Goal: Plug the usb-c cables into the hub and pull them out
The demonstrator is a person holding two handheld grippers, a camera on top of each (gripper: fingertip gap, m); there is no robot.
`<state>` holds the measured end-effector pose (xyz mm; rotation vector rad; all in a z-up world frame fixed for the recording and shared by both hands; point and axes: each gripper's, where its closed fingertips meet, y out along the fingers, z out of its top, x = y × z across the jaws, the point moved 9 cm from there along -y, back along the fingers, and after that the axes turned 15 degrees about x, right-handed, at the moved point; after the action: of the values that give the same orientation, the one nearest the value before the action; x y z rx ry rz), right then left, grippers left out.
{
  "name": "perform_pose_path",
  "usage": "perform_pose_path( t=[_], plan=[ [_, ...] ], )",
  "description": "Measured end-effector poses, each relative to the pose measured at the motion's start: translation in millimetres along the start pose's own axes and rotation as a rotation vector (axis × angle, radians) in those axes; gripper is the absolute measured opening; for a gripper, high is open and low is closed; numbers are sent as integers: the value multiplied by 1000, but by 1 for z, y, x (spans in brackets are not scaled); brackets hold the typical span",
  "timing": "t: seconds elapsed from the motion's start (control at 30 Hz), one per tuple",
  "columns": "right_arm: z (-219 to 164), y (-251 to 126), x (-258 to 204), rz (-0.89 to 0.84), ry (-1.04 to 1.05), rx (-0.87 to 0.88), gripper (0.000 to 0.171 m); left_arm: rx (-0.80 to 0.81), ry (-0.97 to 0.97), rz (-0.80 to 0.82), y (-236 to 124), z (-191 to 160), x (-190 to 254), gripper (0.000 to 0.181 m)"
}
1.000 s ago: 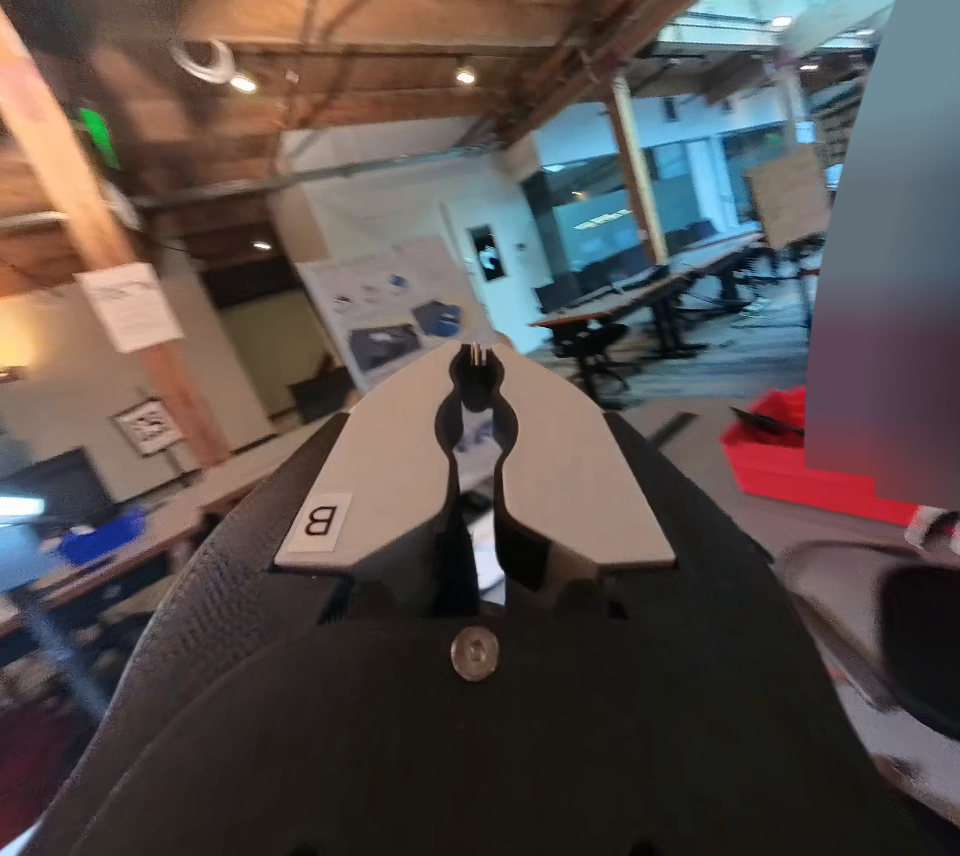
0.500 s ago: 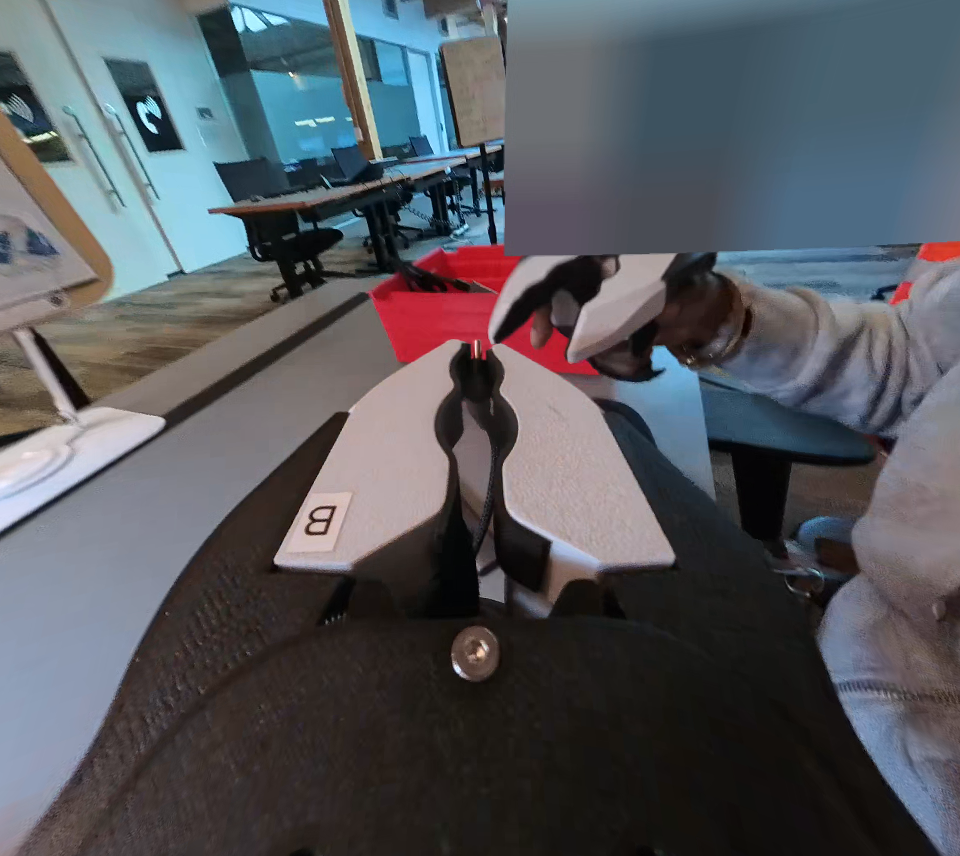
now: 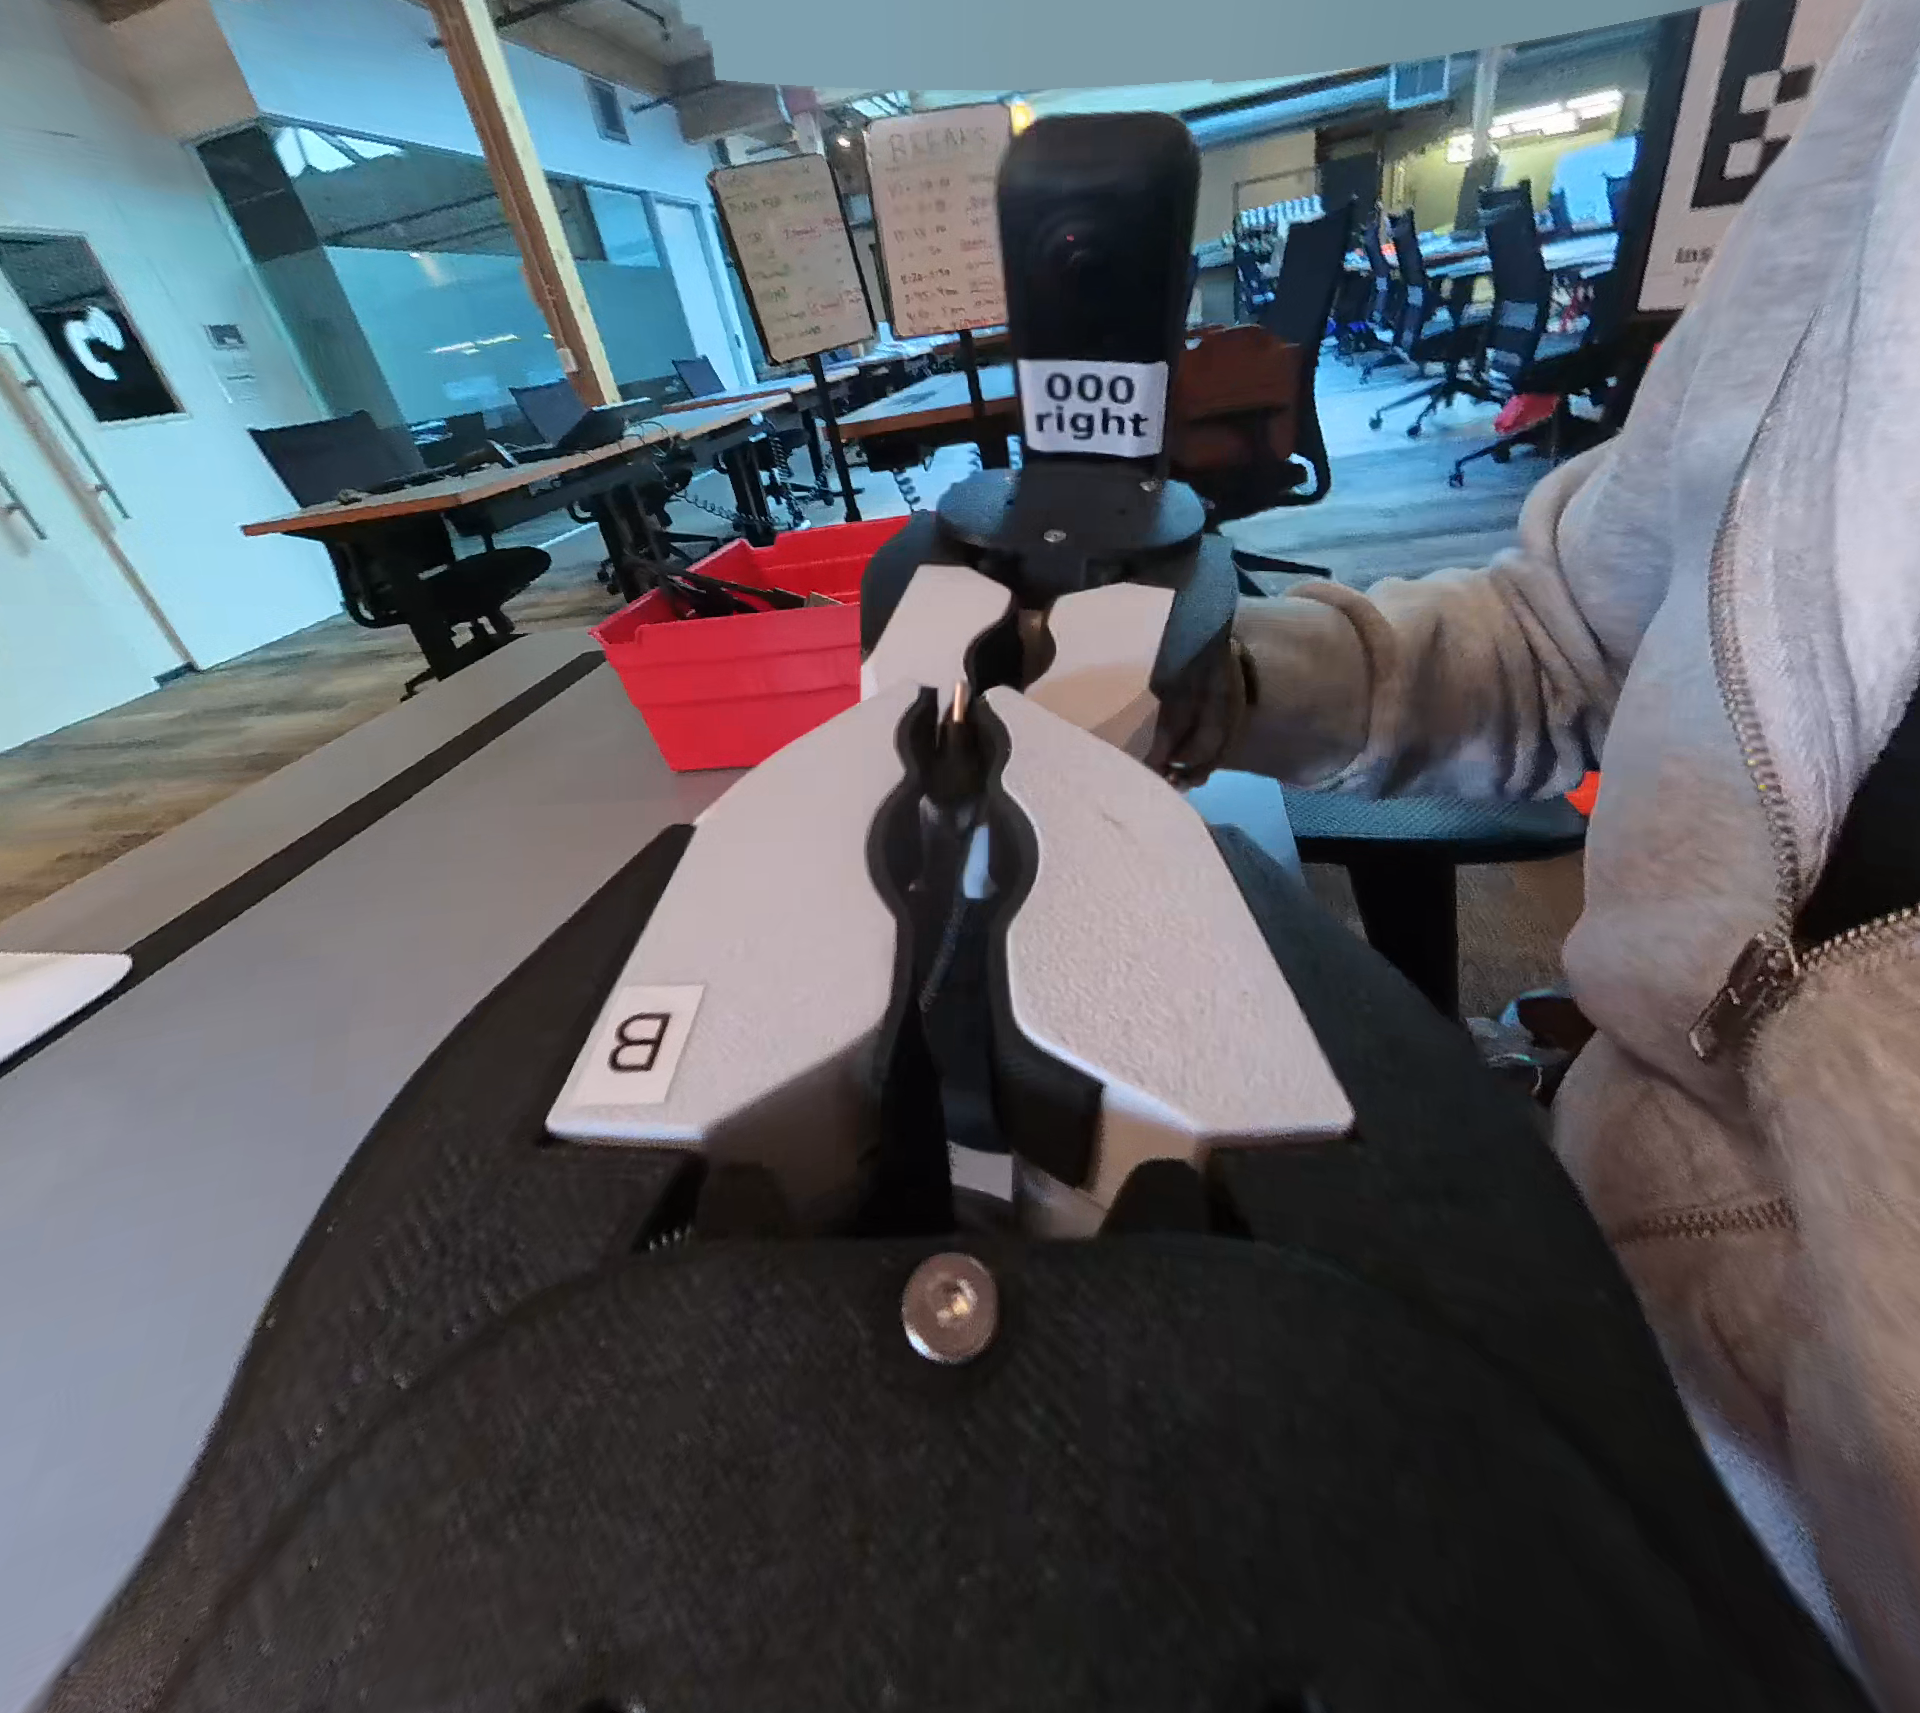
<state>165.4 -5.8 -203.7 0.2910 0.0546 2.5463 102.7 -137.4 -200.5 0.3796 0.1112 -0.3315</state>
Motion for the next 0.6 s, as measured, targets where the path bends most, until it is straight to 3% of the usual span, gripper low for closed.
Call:
perform_pose_path(
  t=[0.13, 0.3, 0.5, 0.6],
  plan=[
    [1, -4, 5, -16, -65, 103, 6, 28, -7, 87, -13, -4, 5, 31],
    [-8, -3, 4, 40, -95, 96, 6, 106, 54, 158, -19, -5, 11, 19],
    [-8, -2, 6, 50, -56, 71, 6, 58, 153, 106, -21, -5, 10, 9],
    [-6, -7, 14, -54, 184, 8, 31, 26, 415, 149, -22, 0, 15, 9]
  ],
)
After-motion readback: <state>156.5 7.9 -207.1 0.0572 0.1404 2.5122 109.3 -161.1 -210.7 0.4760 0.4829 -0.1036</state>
